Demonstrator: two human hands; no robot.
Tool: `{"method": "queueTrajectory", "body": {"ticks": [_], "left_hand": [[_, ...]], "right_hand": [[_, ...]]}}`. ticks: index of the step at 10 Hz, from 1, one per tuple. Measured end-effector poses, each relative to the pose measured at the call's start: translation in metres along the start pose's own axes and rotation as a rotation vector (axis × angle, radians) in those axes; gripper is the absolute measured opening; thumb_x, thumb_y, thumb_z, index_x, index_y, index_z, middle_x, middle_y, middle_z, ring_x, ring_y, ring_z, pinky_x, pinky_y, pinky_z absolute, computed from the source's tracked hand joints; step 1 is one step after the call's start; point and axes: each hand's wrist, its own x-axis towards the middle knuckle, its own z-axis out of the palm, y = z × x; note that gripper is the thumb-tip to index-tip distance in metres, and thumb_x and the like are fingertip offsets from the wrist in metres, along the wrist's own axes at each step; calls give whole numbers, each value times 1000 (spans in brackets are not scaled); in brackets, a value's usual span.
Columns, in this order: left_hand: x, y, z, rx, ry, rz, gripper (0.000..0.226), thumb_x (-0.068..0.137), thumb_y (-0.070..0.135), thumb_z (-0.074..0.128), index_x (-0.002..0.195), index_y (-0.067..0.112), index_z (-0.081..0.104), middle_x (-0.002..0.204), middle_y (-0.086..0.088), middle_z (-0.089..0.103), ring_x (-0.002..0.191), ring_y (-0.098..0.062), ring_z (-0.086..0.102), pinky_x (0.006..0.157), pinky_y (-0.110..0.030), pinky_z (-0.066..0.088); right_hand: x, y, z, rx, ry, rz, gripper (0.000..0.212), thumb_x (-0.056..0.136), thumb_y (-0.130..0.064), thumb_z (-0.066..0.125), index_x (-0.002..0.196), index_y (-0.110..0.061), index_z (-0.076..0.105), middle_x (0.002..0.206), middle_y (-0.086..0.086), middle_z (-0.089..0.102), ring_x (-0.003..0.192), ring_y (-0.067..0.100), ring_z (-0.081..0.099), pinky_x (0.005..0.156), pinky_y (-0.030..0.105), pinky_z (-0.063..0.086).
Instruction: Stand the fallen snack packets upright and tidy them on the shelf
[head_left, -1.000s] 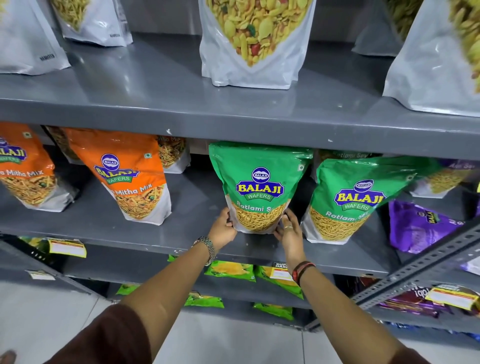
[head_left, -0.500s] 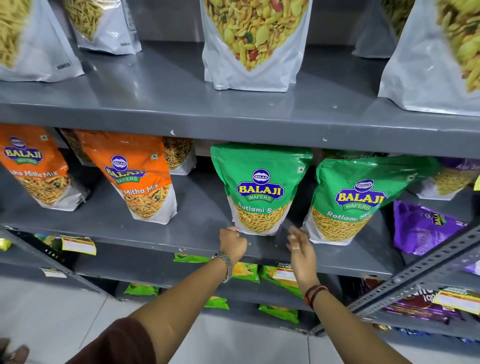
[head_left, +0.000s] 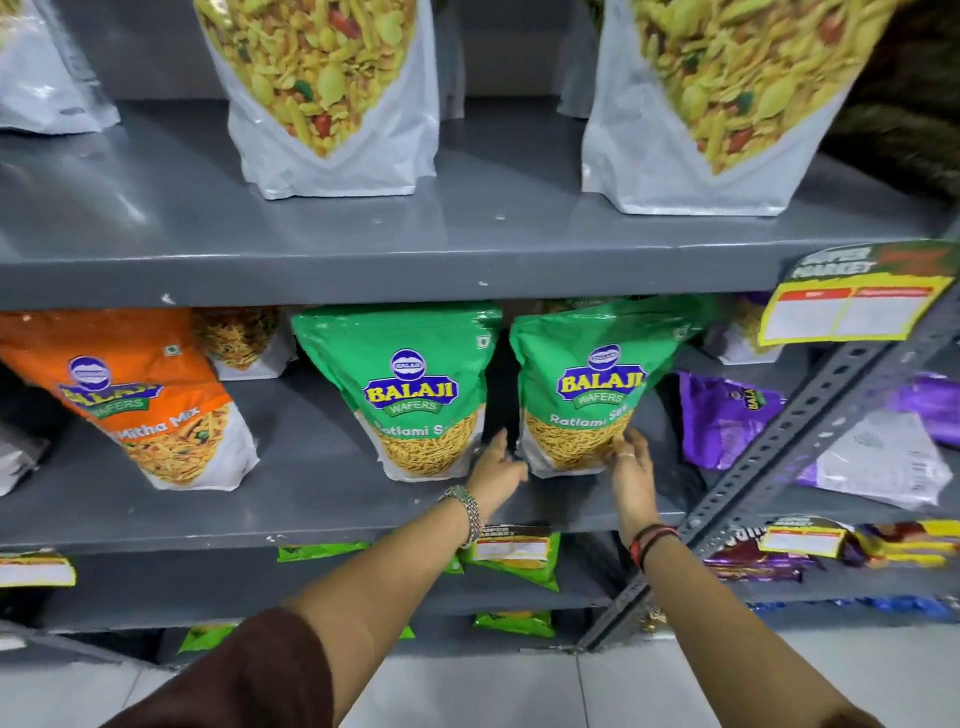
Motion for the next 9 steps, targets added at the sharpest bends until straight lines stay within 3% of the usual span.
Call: {"method": "queueTrajectory", "body": {"ticks": [1, 2, 3, 5, 6, 8, 9], "left_hand": [[7, 6, 13, 38, -40, -38, 50, 75, -4, 50, 123, 7, 42, 106, -9, 55, 103, -25, 49, 83, -38, 46], [13, 11, 25, 70, -63, -63, 52, 68, -3, 51, 119, 1, 44, 107, -19, 55, 103, -27, 51, 81, -37, 43], [15, 22, 37, 125, -82, -70, 33, 68, -5, 53, 98, 6, 45, 93, -12, 50, 97, -25, 49, 84, -39, 44], [18, 39, 59, 159, -129, -57, 39, 70, -8, 52, 104, 10, 49, 109, -9, 56, 103, -22, 52, 97, -36, 46], [24, 37, 65, 137, -136, -41, 54, 70, -10, 49, 121, 5, 47, 125, -14, 55, 117, -26, 51, 101, -41, 46], [19, 33, 62, 140, -123, -24, 64, 71, -10, 44, 132, 7, 40, 122, -16, 55, 108, -25, 51, 87, -40, 48], [13, 27, 52, 141, -25, -18, 71, 83, -2, 46, 147, 13, 20, 142, -12, 45, 113, -22, 50, 82, -27, 46]], "right_hand": [[2, -4, -2, 35, -45, 56, 40, 97, -20, 38, 137, -11, 39, 140, 16, 48, 123, 25, 49, 112, 43, 34], [3, -3, -10, 64, -42, 92, 44, 98, -22, 37, 141, -11, 35, 144, 14, 45, 132, 28, 44, 114, 46, 31], [8, -6, -23, 68, 10, 102, 45, 97, -25, 39, 140, -10, 36, 144, 14, 45, 131, 28, 44, 114, 45, 31], [25, -14, -44, 70, 69, 67, 38, 97, -23, 39, 133, -11, 46, 141, 14, 49, 129, 30, 46, 113, 48, 33], [30, -15, -47, 98, 91, 99, 38, 96, -24, 41, 132, -11, 48, 140, 13, 50, 129, 30, 46, 112, 48, 33], [28, -18, -48, 101, 106, 108, 34, 96, -20, 40, 126, -12, 52, 136, 13, 53, 126, 30, 49, 111, 47, 35], [20, -21, -52, 43, 159, 100, 27, 93, -17, 43, 116, -9, 55, 126, 15, 57, 112, 30, 54, 99, 40, 45]]}}
